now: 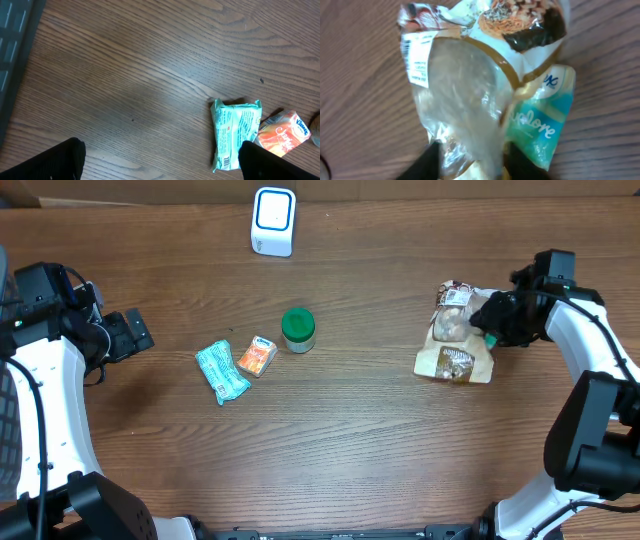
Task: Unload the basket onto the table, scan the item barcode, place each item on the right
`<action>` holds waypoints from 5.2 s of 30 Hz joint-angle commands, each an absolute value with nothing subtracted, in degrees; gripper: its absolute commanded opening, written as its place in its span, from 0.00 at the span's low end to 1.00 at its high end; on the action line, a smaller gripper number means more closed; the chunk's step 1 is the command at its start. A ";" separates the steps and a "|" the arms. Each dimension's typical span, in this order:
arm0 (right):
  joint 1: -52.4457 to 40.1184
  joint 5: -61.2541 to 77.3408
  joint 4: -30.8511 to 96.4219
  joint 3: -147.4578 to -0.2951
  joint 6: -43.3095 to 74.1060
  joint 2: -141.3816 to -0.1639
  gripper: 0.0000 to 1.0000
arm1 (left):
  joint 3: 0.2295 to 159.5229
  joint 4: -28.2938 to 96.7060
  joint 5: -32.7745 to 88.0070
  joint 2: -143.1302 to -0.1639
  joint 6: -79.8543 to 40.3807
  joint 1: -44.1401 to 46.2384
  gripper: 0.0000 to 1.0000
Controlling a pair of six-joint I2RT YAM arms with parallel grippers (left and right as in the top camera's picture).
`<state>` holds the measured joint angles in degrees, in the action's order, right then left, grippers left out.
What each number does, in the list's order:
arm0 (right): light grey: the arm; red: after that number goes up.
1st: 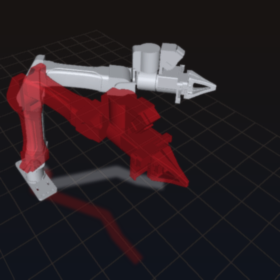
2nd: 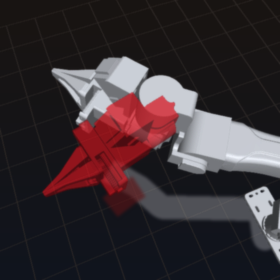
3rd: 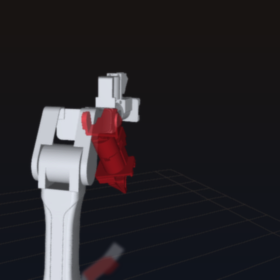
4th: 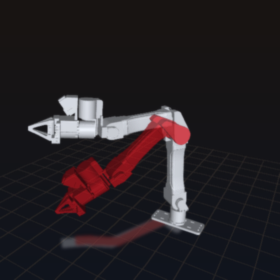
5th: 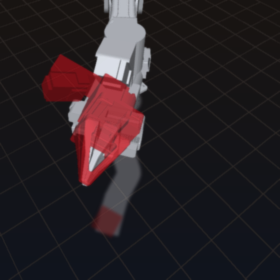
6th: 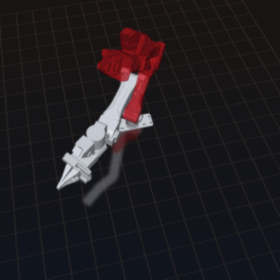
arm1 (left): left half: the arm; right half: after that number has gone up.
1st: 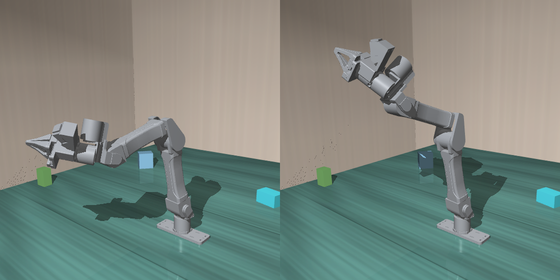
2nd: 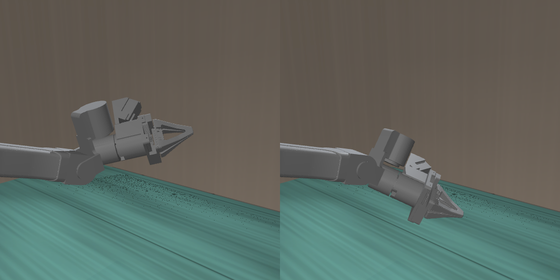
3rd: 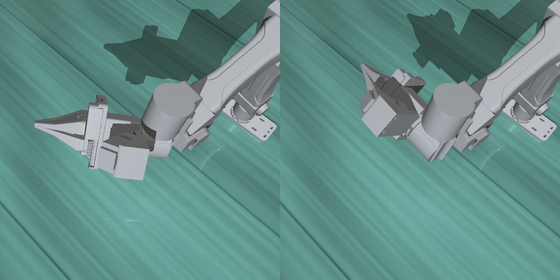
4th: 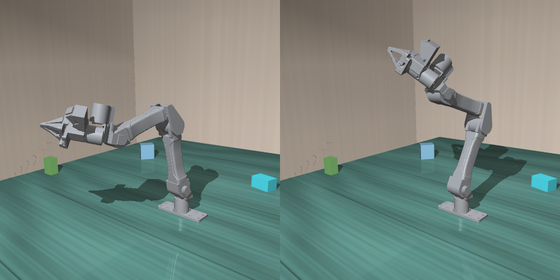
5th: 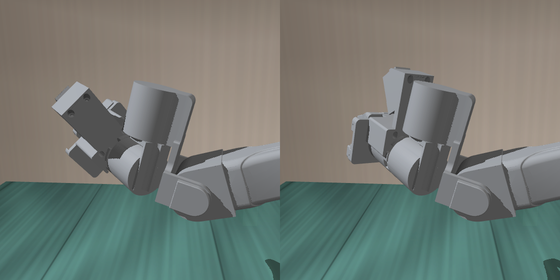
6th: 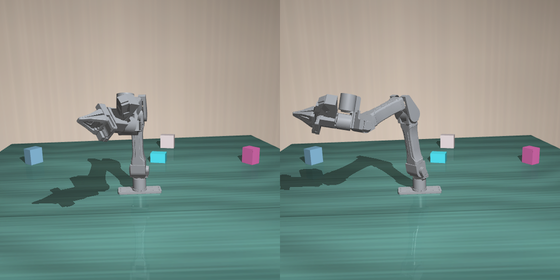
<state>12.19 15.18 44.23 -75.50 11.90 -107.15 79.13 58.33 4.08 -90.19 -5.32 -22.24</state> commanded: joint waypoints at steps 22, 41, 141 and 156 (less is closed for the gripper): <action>-13.93 20.05 57.60 -97.84 9.63 -105.41 0.86 | 79.96 58.28 3.90 -90.37 -3.79 -22.48 1.00; -32.45 10.09 39.03 -97.73 -9.34 -117.84 0.99 | 79.96 58.28 3.90 -90.37 -3.81 -22.48 0.99; -37.08 0.10 68.23 -102.26 31.48 -121.56 0.87 | 79.96 58.28 3.90 -90.37 -3.81 -22.48 1.00; -37.17 0.08 68.47 -102.28 30.41 -121.54 0.61 | 79.96 58.28 3.90 -90.37 -3.79 -22.48 0.99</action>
<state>-37.21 0.97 68.58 -102.56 31.22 -121.47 79.13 58.33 4.08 -90.19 -5.32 -22.24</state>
